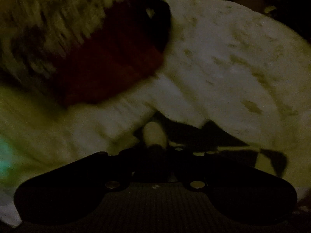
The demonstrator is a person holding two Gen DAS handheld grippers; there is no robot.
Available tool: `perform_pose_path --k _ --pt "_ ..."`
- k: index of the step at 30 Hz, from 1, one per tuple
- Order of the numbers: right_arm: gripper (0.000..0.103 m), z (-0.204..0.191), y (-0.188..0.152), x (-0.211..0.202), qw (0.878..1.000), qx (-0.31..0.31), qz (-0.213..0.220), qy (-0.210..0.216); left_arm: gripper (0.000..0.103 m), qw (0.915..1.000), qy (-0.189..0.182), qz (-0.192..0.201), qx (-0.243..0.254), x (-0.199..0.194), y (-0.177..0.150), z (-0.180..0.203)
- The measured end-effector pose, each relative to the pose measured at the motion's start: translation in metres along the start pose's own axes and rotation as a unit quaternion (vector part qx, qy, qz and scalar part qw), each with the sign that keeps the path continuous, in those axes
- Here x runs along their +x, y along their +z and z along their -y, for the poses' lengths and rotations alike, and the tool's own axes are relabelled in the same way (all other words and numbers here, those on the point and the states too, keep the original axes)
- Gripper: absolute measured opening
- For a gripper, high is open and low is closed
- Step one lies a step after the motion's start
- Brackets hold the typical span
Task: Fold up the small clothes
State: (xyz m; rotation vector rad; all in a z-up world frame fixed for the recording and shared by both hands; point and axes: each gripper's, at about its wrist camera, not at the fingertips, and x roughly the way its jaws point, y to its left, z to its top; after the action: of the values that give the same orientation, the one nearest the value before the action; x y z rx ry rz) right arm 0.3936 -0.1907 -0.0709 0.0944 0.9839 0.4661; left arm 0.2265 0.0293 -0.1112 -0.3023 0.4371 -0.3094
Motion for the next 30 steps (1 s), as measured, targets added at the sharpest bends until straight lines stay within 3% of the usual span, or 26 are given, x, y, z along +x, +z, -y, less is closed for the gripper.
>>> perform_pose_path --k 4,7,9,10,11,12,13,14,18,20,22,25,27,30 --pt "0.022 -0.012 0.014 0.002 0.996 0.044 0.04 0.071 0.014 0.9991 0.038 0.02 -0.001 -0.021 0.018 -0.024" --pt "0.026 -0.037 0.017 0.029 0.996 0.034 0.029 0.076 0.014 0.997 0.072 -0.018 -0.023 -0.018 0.012 -0.049" --pt "0.044 -0.046 0.014 0.054 0.997 0.031 0.013 0.062 0.021 0.9922 0.081 -0.081 -0.05 -0.006 0.0 -0.067" --pt "0.061 -0.048 0.011 0.067 0.998 0.033 0.004 0.053 0.027 0.9888 0.089 -0.101 -0.066 -0.002 -0.006 -0.074" --pt "0.084 -0.049 0.008 0.077 0.999 0.032 0.002 0.044 0.044 0.9854 0.095 -0.115 -0.081 0.002 -0.012 -0.08" --pt "0.094 -0.051 0.006 0.084 0.999 0.023 0.001 0.035 0.064 0.9824 0.104 -0.123 -0.095 0.004 -0.015 -0.086" --pt "0.102 -0.051 0.002 0.088 1.0 0.01 0.005 0.024 0.071 0.9797 0.115 -0.124 -0.108 0.002 -0.015 -0.092" --pt "0.102 -0.051 -0.002 0.085 1.0 -0.001 0.02 0.016 0.077 0.978 0.121 -0.119 -0.121 0.0 -0.013 -0.097" --pt "0.102 -0.026 -0.003 0.034 0.993 0.01 0.107 0.041 0.078 0.9796 0.111 -0.086 -0.144 -0.017 0.0 -0.103" --pt "0.102 -0.015 -0.012 0.005 0.99 0.025 0.129 0.059 0.078 0.9848 0.094 -0.062 -0.132 -0.026 0.008 -0.096" --pt "0.099 -0.012 -0.024 -0.015 0.989 -0.002 0.13 0.073 0.077 0.9907 0.081 -0.05 -0.097 -0.032 0.014 -0.082" --pt "0.095 -0.018 -0.056 -0.031 0.99 -0.063 0.121 0.039 0.072 0.9954 0.073 -0.052 -0.032 -0.026 0.012 -0.058" --pt "0.094 -0.016 -0.079 -0.027 0.991 -0.085 0.102 0.023 0.069 0.994 0.07 -0.083 -0.019 -0.007 0.005 -0.05" --pt "0.09 -0.006 -0.105 -0.01 0.994 -0.079 0.069 -0.007 0.07 0.9838 0.123 -0.13 0.012 0.024 -0.013 -0.05"
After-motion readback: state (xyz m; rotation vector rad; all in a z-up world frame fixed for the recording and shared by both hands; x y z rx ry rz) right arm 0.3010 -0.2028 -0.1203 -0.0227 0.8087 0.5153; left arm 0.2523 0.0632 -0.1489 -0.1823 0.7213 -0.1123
